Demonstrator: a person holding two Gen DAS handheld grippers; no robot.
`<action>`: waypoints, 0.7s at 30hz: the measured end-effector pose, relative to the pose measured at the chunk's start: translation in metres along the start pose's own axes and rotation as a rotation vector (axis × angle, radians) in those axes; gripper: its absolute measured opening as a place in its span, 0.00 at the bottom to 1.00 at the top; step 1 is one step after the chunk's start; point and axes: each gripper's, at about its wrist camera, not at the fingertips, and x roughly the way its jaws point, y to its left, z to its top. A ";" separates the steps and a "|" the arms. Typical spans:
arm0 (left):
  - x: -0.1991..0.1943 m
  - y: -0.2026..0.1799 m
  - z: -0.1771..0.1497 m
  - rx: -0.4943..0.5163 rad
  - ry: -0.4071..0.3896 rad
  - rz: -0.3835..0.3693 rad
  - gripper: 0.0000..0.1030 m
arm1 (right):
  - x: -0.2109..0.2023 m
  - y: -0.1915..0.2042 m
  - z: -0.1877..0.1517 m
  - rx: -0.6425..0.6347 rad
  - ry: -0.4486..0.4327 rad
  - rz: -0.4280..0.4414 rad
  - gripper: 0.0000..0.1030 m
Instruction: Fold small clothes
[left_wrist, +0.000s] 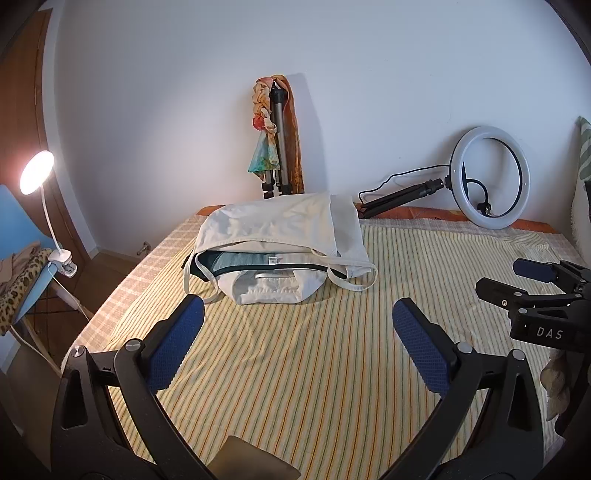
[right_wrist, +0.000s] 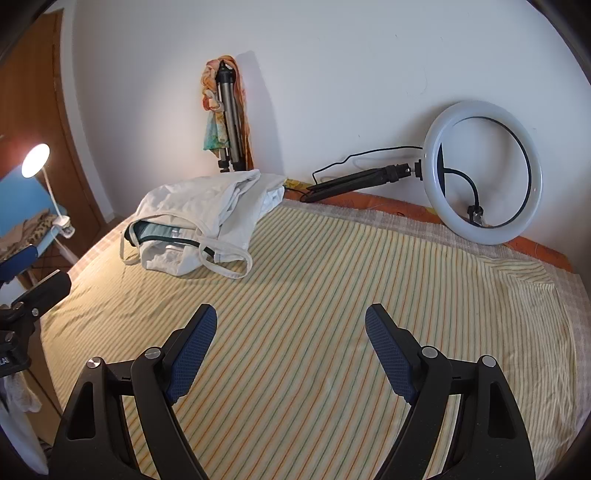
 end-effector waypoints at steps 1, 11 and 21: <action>0.000 0.000 0.000 0.000 0.000 0.000 1.00 | 0.000 0.000 0.000 0.001 0.000 0.000 0.80; 0.000 0.001 0.000 0.001 -0.001 -0.004 1.00 | 0.000 0.000 0.000 -0.008 0.002 0.004 0.80; -0.001 0.000 0.000 0.002 -0.001 0.003 1.00 | 0.000 -0.001 0.000 -0.005 0.004 0.006 0.80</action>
